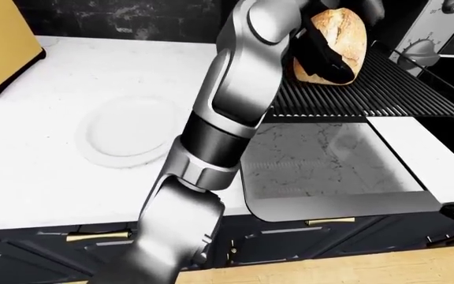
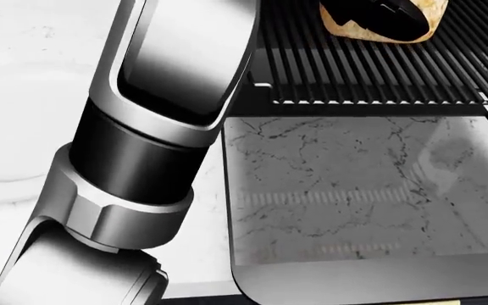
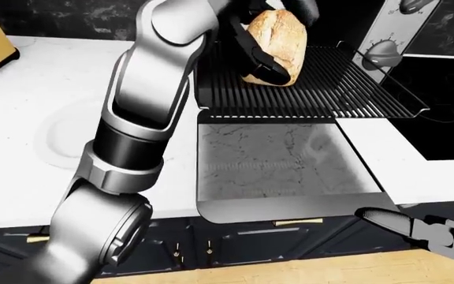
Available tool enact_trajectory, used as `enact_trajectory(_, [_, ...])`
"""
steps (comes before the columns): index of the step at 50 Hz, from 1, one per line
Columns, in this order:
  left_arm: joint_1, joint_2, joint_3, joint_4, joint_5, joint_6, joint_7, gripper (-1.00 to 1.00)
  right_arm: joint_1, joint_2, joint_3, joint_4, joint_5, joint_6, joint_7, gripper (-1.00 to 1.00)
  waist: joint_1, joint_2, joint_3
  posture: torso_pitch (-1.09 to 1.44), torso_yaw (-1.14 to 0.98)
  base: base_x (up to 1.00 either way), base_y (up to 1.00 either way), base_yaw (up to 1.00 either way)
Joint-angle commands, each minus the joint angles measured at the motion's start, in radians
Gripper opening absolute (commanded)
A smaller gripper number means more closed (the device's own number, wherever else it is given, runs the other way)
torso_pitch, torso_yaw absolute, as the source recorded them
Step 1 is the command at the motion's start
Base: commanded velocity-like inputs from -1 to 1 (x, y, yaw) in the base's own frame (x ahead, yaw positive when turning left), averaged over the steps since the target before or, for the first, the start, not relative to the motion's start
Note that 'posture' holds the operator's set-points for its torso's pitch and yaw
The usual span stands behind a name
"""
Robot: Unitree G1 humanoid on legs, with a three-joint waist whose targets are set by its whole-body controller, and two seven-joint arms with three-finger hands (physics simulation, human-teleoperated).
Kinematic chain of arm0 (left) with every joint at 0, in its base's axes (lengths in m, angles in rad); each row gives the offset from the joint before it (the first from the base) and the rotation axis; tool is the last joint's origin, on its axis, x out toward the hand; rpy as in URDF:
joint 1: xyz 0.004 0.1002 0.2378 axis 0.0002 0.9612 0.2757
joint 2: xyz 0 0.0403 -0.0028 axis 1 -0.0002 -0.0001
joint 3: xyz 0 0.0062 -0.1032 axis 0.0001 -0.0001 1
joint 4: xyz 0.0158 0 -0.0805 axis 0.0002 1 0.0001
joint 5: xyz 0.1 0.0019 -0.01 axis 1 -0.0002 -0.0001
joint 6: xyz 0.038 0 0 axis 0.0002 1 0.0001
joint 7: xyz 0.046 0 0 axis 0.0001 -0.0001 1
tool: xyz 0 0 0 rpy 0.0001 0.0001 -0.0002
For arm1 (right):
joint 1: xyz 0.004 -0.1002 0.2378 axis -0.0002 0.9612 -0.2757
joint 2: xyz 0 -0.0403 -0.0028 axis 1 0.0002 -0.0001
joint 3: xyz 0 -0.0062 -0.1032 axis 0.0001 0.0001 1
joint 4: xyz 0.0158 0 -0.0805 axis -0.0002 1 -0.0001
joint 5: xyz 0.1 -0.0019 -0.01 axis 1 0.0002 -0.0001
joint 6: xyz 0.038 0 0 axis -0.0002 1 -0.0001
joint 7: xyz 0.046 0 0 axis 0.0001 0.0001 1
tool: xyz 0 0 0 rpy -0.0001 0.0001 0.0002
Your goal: Place the bread on the rack of the toaster oven.
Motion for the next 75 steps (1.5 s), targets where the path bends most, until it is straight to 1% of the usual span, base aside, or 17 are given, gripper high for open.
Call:
enact_trajectory(1, [-0.039,0.005,0.010,-0.029,0.001,-0.024,0.011,-0.10,-0.003,-0.015,-0.020,-0.017,-0.007,-0.026,-0.002,1.00,0.000,-0.008,-0.020,0.00,0.00,0.00,0.00,0.00])
enact_trajectory(4, [-0.036,0.005,0.008,-0.027,0.002,-0.027,0.009,-0.06,-0.003,-0.018,-0.021,-0.017,-0.005,-0.026,-0.004,1.00,0.000,-0.008,-0.020,0.00,0.00,0.00,0.00,0.00])
enact_trajectory(5, [-0.037,0.007,0.010,-0.022,0.001,-0.031,0.010,0.09,-0.002,-0.018,-0.022,-0.017,-0.003,-0.027,-0.004,1.00,0.000,-0.008,-0.020,0.00,0.00,0.00,0.00,0.00])
enact_trajectory(9, [-0.032,0.006,0.007,-0.024,0.006,-0.033,0.008,0.21,0.002,-0.021,-0.025,-0.017,-0.002,-0.028,-0.004,1.00,0.000,-0.007,-0.020,0.00,0.00,0.00,0.00,0.00])
enact_trajectory(10, [-0.032,0.006,0.008,-0.027,0.008,-0.029,0.007,0.36,0.005,-0.020,-0.028,-0.017,0.004,-0.030,-0.003,1.00,-0.001,-0.007,-0.020,0.00,0.00,0.00,0.00,0.00])
enact_trajectory(13, [-0.028,0.007,0.006,-0.032,0.010,-0.027,0.003,0.45,0.010,-0.018,-0.030,-0.017,0.004,-0.034,-0.001,1.00,-0.001,-0.007,-0.020,0.00,0.00,0.00,0.00,0.00])
enact_trajectory(14, [-0.028,0.006,0.006,-0.032,0.011,-0.026,0.003,0.58,0.008,-0.019,-0.030,-0.017,0.003,-0.032,-0.002,1.00,-0.001,-0.007,-0.020,0.00,0.00,0.00,0.00,0.00])
enact_trajectory(19, [-0.025,0.003,0.005,-0.026,0.012,-0.031,0.003,0.73,0.010,-0.019,-0.037,-0.017,0.011,-0.030,-0.001,1.00,-0.001,-0.007,-0.020,0.00,0.00,0.00,0.00,0.00])
enact_trajectory(20, [-0.025,0.002,0.007,-0.026,0.011,-0.031,0.003,0.62,0.008,-0.019,-0.034,-0.017,0.006,-0.029,-0.001,1.00,-0.001,-0.007,-0.020,0.00,0.00,0.00,0.00,0.00])
enact_trajectory(25, [-0.031,0.006,0.010,-0.017,0.010,-0.037,0.004,1.00,-0.003,-0.015,-0.028,-0.017,-0.001,-0.017,-0.001,1.00,-0.002,-0.007,-0.020,0.00,0.00,0.00,0.00,0.00])
enact_trajectory(37, [-0.052,0.001,0.005,-0.121,0.018,0.043,-0.022,1.00,-0.042,-0.036,-0.005,-0.017,-0.009,0.013,-0.024,1.00,-0.001,-0.007,-0.017,0.00,0.00,0.00,0.00,0.00])
enact_trajectory(47, [-0.086,-0.003,-0.005,-0.289,0.040,0.186,-0.069,1.00,-0.057,-0.052,0.007,-0.017,-0.013,0.023,-0.042,1.00,0.000,-0.008,-0.012,0.00,0.00,0.00,0.00,0.00])
enact_trajectory(52, [-0.087,0.048,0.009,-0.364,0.069,0.244,-0.075,1.00,-0.048,-0.051,-0.003,-0.017,-0.009,0.019,-0.037,1.00,-0.001,-0.006,-0.007,0.00,0.00,0.00,0.00,0.00])
enact_trajectory(61, [-0.081,0.149,0.032,-0.481,0.110,0.348,-0.098,1.00,-0.025,-0.073,-0.063,-0.017,0.045,0.015,-0.037,1.00,-0.002,0.001,-0.003,0.00,0.00,0.00,0.00,0.00])
enact_trajectory(65, [-0.029,0.202,0.050,-0.550,0.141,0.381,-0.102,1.00,-0.027,-0.096,-0.093,-0.017,0.074,0.027,-0.050,1.00,-0.002,0.002,-0.002,0.00,0.00,0.00,0.00,0.00])
enact_trajectory(72, [0.174,0.302,0.085,-0.814,0.192,0.485,-0.121,1.00,-0.056,-0.142,-0.124,-0.017,0.119,0.065,-0.080,1.00,-0.006,0.012,-0.005,0.00,0.00,0.00,0.00,0.00])
enact_trajectory(75, [0.256,0.309,0.100,-0.892,0.184,0.495,-0.107,1.00,-0.061,-0.145,-0.115,-0.017,0.111,0.073,-0.084,1.00,-0.009,0.014,-0.005,0.00,0.00,0.00,0.00,0.00])
